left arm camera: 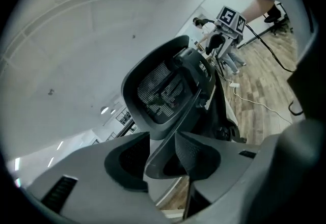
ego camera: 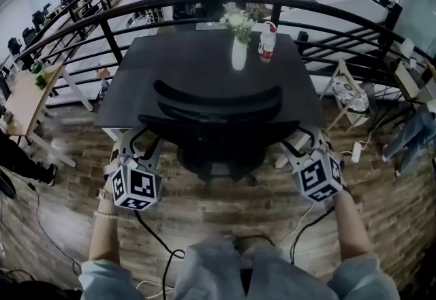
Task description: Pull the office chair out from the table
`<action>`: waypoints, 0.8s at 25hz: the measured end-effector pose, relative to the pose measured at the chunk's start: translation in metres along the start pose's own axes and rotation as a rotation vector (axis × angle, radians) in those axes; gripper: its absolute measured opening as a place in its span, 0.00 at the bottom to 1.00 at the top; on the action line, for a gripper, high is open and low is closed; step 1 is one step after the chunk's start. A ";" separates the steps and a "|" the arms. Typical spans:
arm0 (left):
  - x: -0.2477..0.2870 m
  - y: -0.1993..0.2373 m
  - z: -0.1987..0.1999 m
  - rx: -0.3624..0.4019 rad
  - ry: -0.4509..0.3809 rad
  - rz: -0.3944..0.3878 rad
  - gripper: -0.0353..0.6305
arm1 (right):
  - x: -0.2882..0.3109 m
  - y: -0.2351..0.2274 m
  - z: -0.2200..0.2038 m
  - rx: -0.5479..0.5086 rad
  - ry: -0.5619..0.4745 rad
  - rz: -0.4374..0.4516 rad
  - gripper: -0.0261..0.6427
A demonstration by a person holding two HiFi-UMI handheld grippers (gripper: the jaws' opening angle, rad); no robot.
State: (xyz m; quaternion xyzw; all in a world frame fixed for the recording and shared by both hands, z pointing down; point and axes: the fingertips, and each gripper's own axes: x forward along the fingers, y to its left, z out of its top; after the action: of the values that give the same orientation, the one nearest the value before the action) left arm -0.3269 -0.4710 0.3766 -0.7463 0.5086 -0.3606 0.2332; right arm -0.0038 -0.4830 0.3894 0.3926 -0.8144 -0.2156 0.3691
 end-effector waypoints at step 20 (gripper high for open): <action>0.058 -0.003 -0.062 0.515 0.203 -0.127 0.44 | 0.064 0.021 -0.033 -0.522 0.226 0.169 0.31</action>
State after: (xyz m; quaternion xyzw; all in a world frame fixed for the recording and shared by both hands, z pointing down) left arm -0.3601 -0.5225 0.4349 -0.6532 0.3731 -0.5645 0.3398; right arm -0.0158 -0.5230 0.4513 0.2369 -0.7148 -0.3412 0.5626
